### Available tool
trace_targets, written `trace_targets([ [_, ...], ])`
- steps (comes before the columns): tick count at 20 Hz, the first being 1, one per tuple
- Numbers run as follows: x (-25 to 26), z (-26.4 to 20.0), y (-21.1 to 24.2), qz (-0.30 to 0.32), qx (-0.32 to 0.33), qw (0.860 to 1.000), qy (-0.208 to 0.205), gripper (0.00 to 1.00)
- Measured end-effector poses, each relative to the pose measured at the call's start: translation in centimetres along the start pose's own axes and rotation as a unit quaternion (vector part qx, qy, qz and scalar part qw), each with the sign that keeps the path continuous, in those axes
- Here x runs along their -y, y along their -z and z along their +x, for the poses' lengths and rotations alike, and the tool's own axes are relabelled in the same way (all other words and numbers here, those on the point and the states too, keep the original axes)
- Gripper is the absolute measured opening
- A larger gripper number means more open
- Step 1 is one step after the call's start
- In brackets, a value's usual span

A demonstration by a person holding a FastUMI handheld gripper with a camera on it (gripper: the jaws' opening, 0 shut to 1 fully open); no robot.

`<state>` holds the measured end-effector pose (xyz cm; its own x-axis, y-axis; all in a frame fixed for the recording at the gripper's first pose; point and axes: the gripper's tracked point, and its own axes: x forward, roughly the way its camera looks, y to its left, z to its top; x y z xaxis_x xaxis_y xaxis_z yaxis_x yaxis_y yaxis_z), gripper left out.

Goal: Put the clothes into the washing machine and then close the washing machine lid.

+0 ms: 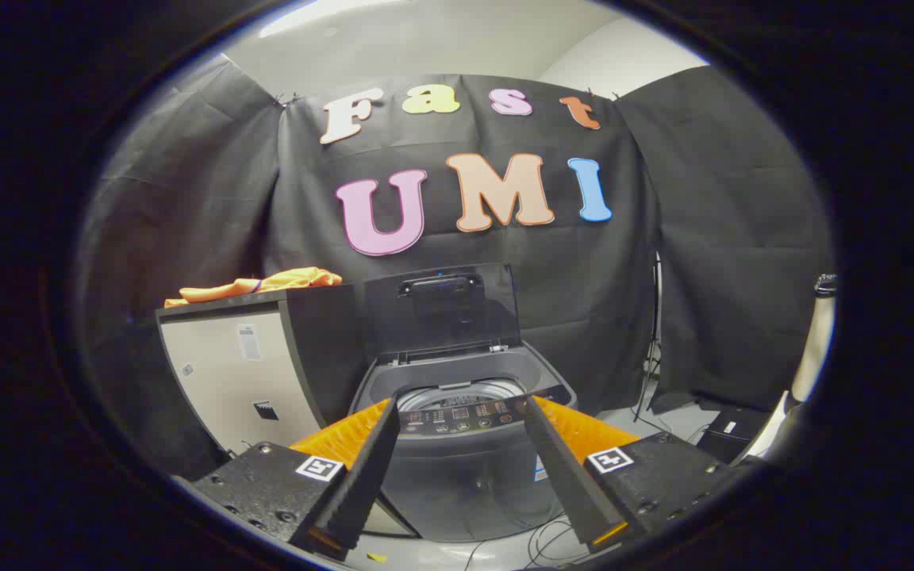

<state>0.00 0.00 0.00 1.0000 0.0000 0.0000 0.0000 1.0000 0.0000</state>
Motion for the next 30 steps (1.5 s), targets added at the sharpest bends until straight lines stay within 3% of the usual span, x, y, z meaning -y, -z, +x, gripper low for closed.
trace_targets([
  [10, -2.3, 1.0, 1.2, -0.003, -0.014, 1.0, -0.016, 0.96],
  [20, -8.6, 3.0, -2.0, -0.007, -0.017, 0.999, -0.026, 0.96],
  [24, -13.1, 5.0, -6.0, 0.025, -0.024, 0.999, -0.033, 0.96],
  [30, -23.0, 9.4, -14.2, 0.013, -0.006, 0.995, -0.099, 0.96],
])
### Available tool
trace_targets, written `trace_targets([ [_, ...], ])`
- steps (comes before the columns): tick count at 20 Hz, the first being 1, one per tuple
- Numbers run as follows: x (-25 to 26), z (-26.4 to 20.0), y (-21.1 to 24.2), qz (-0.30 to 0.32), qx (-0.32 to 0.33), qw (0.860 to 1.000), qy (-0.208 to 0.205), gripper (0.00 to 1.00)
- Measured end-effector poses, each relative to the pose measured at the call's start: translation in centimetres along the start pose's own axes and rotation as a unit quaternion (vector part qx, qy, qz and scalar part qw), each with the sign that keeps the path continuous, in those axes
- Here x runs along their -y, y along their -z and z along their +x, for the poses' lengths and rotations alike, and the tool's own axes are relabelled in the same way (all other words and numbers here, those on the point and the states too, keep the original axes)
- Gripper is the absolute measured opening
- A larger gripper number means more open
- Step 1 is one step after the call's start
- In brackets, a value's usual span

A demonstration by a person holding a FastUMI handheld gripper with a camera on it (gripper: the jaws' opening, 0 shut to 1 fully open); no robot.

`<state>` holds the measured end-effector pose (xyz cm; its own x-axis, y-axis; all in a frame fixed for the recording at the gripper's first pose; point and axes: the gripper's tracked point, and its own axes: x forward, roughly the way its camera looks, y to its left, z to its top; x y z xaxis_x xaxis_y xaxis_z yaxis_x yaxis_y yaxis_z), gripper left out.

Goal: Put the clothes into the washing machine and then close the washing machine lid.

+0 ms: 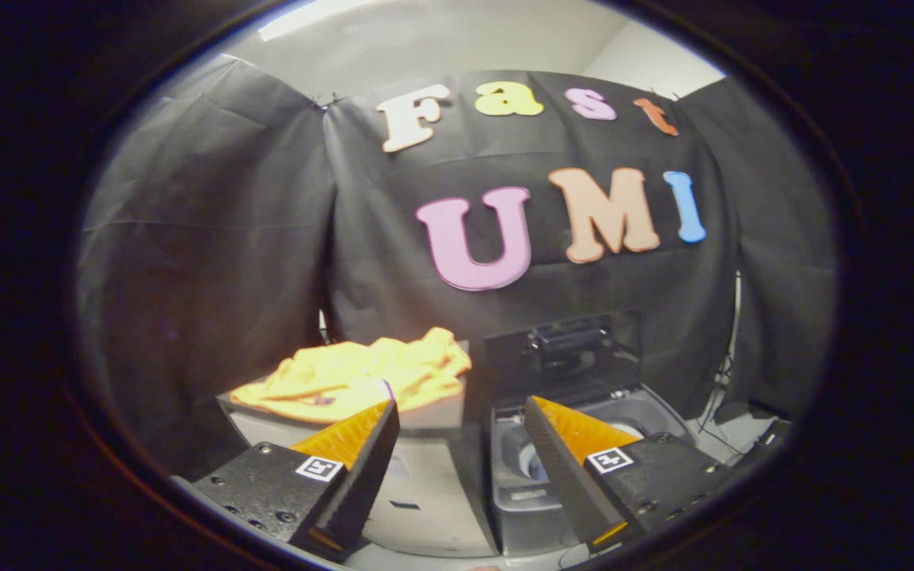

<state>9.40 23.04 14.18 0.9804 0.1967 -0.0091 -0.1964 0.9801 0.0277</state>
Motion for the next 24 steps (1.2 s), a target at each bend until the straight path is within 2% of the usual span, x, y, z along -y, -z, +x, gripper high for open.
trace_targets([
  [4, -4.2, 6.0, -2.0, -0.003, -0.021, 1.0, -0.006, 0.96],
  [6, -6.4, 9.2, -1.6, 0.008, -0.051, 0.999, -0.012, 0.97],
  [9, -8.3, 13.8, 0.3, -0.013, -0.103, 0.995, 0.007, 0.96],
  [13, -11.6, 18.4, 4.0, -0.046, -0.177, 0.983, 0.0, 0.97],
  [15, -12.4, 19.9, 5.9, -0.053, -0.211, 0.976, 0.004, 0.97],
  [18, -11.7, 20.7, 7.4, -0.047, -0.251, 0.966, 0.037, 0.97],
  [20, -11.9, 20.9, 8.5, -0.033, -0.28, 0.959, 0.041, 0.96],
  [21, -11.9, 21.4, 8.2, -0.051, -0.27, 0.961, 0.034, 0.96],
  [22, -11.7, 21.3, 8.9, -0.068, -0.286, 0.955, 0.026, 0.96],
  [24, -12.0, 21.8, 8.6, -0.067, -0.279, 0.958, 0.019, 0.96],
])
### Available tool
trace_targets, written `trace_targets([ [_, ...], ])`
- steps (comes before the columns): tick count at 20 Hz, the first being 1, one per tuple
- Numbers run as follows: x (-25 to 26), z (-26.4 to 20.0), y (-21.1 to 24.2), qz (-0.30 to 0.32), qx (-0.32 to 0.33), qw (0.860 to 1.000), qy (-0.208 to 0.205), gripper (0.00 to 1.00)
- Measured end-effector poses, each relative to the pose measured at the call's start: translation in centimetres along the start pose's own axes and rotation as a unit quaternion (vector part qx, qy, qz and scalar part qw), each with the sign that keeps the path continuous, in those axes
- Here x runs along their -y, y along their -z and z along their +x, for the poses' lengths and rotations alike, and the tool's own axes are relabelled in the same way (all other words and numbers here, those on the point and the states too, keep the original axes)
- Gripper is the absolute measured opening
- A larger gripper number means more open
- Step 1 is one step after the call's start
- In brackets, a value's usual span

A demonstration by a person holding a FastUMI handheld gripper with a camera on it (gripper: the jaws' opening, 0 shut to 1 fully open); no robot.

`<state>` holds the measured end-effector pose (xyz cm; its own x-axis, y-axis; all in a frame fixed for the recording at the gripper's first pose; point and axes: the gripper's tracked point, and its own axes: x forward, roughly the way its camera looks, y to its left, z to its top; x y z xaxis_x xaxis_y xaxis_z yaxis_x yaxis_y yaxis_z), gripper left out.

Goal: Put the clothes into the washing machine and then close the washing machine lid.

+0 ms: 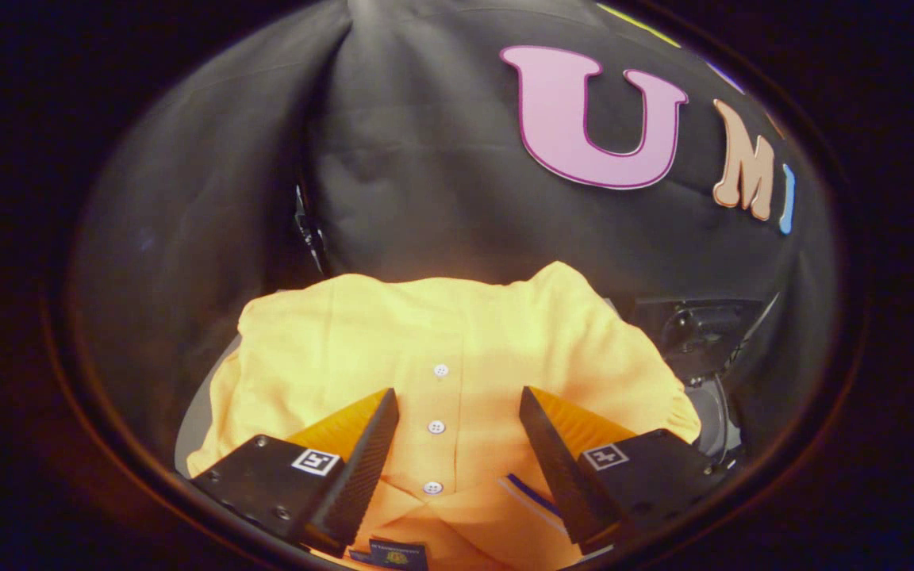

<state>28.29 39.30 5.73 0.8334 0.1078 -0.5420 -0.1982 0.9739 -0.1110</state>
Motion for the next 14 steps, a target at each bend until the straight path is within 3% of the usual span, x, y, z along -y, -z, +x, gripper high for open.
trace_targets([
  [1, -0.2, -0.3, 0.3, -0.001, -0.009, 1.0, -0.006, 0.93],
  [6, -0.4, -1.2, -0.5, -0.009, -0.006, 1.0, -0.026, 0.14],
  [11, 0.9, -3.5, 0.7, -0.002, -0.006, 0.996, -0.094, 0.04],
  [14, 2.1, -4.4, 0.1, 0.054, 0.014, 0.989, -0.133, 0.02],
])
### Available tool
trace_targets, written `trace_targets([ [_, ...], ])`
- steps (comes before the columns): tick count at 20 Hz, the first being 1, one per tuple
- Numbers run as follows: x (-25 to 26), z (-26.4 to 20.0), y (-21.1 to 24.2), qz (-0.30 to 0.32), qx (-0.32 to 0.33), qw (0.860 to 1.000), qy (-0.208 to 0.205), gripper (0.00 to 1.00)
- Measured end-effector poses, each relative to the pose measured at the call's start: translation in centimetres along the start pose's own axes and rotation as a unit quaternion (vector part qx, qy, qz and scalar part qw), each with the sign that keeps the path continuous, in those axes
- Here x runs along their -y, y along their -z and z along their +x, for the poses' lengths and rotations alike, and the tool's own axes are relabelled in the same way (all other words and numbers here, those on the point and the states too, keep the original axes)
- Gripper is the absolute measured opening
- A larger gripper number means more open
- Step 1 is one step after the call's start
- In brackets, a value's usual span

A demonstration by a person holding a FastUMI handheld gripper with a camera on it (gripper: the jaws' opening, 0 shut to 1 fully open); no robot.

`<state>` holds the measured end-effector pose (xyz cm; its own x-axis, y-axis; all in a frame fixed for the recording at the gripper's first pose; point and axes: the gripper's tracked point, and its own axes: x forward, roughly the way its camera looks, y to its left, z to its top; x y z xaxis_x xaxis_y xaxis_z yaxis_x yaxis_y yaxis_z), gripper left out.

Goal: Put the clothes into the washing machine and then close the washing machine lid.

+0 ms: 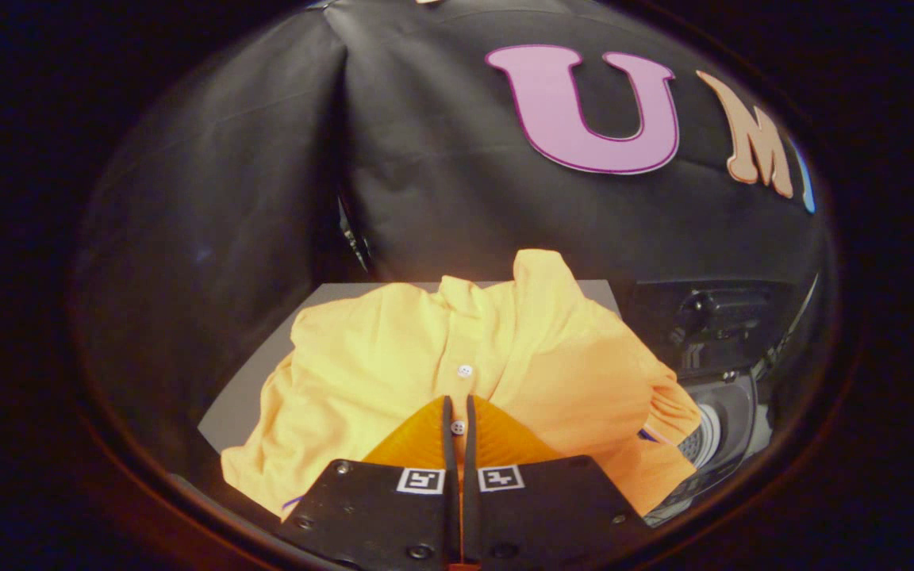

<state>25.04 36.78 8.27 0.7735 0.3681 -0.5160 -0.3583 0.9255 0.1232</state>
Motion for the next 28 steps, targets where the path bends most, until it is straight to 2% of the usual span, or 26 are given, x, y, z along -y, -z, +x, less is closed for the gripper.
trace_targets([
  [4, 1.0, -2.8, -3.7, 0.035, 0.056, 0.998, -0.015, 0.01],
  [10, 3.7, -8.0, -8.8, 0.051, 0.107, 0.993, -0.008, 0.01],
  [15, 9.4, -10.4, -11.2, 0.063, 0.136, 0.989, 0.015, 0.01],
  [22, 20.3, -12.6, -11.5, 0.071, 0.187, 0.977, 0.078, 0.01],
  [25, 24.3, -11.9, -9.4, 0.063, 0.174, 0.976, 0.111, 0.01],
  [28, 27.9, -9.6, -5.5, 0.072, 0.142, 0.978, 0.137, 0.01],
])
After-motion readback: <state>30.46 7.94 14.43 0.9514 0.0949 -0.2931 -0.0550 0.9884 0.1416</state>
